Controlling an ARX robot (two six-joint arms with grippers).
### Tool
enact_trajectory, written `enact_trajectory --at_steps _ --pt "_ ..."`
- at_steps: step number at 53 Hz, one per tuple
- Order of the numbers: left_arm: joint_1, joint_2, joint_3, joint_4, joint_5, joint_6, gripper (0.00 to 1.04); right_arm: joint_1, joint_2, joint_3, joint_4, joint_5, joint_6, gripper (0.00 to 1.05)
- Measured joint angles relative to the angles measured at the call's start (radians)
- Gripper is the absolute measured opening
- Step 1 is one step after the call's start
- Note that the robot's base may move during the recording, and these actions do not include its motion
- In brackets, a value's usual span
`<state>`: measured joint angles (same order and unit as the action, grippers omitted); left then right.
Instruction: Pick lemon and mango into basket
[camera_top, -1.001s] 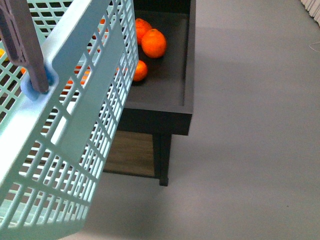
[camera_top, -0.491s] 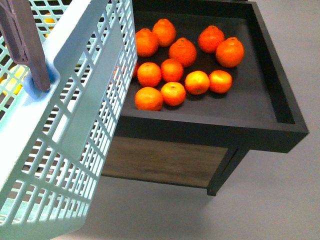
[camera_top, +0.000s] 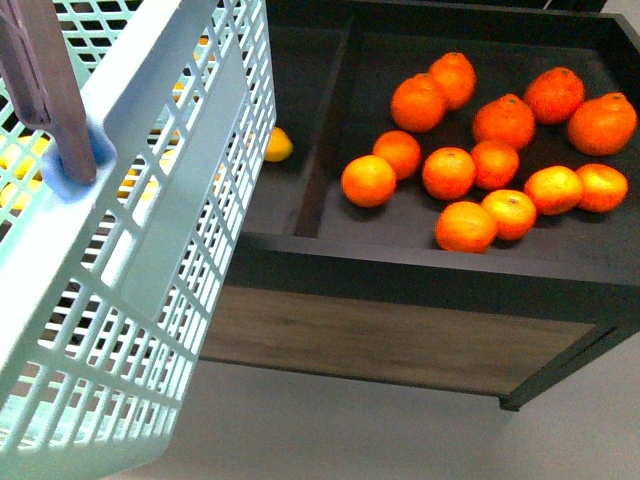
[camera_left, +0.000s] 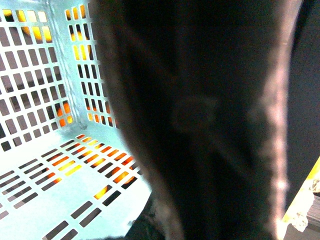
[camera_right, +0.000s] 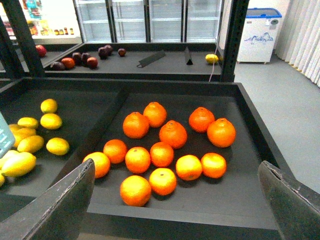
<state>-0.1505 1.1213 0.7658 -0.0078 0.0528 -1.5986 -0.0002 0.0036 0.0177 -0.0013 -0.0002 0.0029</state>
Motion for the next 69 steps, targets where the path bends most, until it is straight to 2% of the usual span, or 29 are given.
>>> enact_trajectory --at_steps 69 --pt "0.0 0.0 0.0 -0.001 -0.002 -0.001 0.04 0.0 0.0 0.0 0.0 0.001 0.0 0.96"
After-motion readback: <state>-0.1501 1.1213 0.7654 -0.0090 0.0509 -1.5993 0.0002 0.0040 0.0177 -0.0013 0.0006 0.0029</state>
